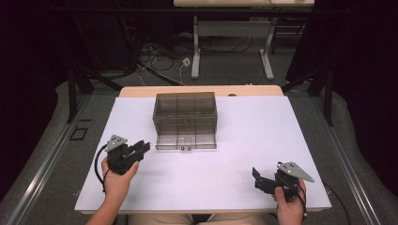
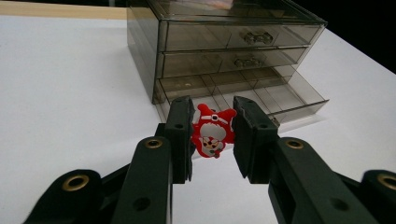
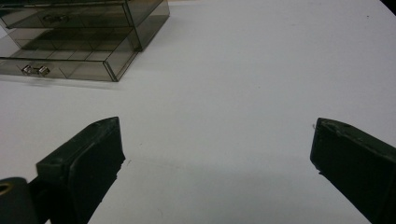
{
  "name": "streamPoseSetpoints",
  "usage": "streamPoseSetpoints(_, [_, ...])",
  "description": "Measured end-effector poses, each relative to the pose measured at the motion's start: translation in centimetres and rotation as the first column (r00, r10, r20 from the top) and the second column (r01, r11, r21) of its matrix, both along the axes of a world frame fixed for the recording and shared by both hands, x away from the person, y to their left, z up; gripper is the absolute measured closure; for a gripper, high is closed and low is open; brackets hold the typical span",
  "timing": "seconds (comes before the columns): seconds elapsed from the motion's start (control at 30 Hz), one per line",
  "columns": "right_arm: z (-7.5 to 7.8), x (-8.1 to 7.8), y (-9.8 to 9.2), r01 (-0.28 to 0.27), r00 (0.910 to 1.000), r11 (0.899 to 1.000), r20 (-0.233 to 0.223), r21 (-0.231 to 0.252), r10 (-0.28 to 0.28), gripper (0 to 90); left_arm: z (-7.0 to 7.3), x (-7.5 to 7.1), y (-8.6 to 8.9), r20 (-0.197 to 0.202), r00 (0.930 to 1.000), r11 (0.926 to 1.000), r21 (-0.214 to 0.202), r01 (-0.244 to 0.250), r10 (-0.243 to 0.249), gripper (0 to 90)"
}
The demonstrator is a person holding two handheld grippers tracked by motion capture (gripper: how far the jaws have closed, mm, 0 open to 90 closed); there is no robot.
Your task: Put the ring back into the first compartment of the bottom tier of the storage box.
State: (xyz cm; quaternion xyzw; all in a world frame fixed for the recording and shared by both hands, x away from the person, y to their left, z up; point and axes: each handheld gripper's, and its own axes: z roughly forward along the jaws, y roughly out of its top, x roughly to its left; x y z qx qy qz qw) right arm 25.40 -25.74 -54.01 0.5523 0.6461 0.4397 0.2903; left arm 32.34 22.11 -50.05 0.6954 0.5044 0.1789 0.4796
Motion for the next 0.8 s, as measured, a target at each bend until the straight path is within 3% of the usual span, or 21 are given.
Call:
streamPoseSetpoints(0.77, [-0.1,0.1,0.0,0.007,1.0,1.0,-0.004,0.004,-0.007,2.3,0.6,1.7,-1.4,-0.007,0.9998,0.9998,0.008,0.018,-0.018,69.0])
streamPoseSetpoints(0.8, [-0.4,0.3,0.2,0.021,0.9992,1.0,0.033,0.015,-0.022,2.3,0.6,1.8,-1.5,-0.007,0.9998,0.9998,0.007,0.017,-0.017,69.0])
